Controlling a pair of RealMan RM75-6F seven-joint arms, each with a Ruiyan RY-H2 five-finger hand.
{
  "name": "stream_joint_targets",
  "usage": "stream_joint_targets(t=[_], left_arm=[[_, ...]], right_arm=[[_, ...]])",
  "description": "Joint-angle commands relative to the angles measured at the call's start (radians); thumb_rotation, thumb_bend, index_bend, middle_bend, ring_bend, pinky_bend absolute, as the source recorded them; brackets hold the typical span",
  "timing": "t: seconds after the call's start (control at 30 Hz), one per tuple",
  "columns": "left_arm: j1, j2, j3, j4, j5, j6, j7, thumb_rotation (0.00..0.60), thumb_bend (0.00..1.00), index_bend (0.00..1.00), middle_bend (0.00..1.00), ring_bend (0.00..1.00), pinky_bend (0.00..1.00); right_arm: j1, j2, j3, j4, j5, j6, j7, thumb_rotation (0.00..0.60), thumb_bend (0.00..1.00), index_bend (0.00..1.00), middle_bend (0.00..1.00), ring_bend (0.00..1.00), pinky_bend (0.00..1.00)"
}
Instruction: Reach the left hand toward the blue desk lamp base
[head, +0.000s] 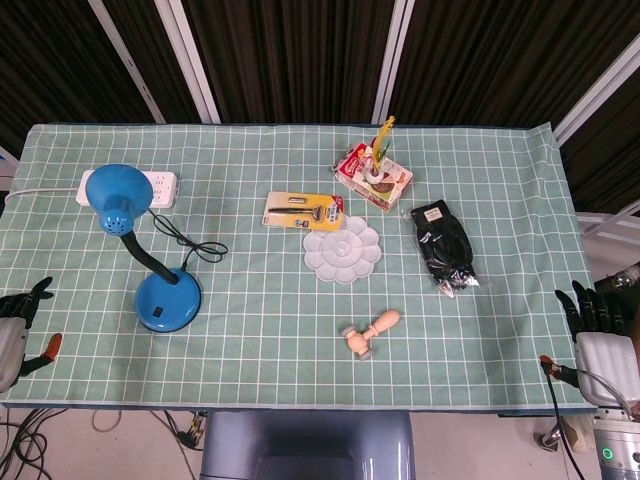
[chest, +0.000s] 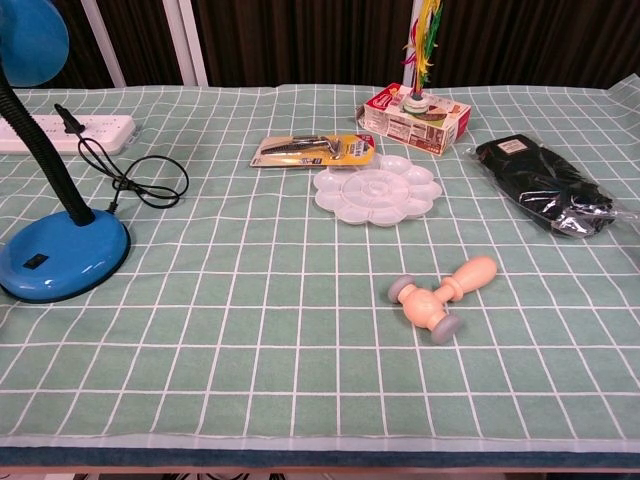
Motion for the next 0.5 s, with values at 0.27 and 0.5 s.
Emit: stream_joint_targets(t=[0.27, 0.5], left_arm=[[-0.063, -0.083, 0.026, 0.058, 0.012, -0.125, 0.119, 0.6, 0.71, 0.05, 0.8, 0.76, 0.76], [-0.108, -0.113, 0.034, 0.09, -0.01, -0.217, 0.138, 0.6, 0.72, 0.05, 0.81, 0.76, 0.76]], right_arm=[[-0.003, 0.002, -0.002, -0.007, 0.007, -0.003, -0.005, 0.6, 0.17, 0.12, 0.03, 0.02, 0.0], [-0.004, 0.001, 0.0, -0.009, 0.016, -0.007, -0.013, 0.6, 0.17, 0.12, 0.03, 0.02, 0.0]])
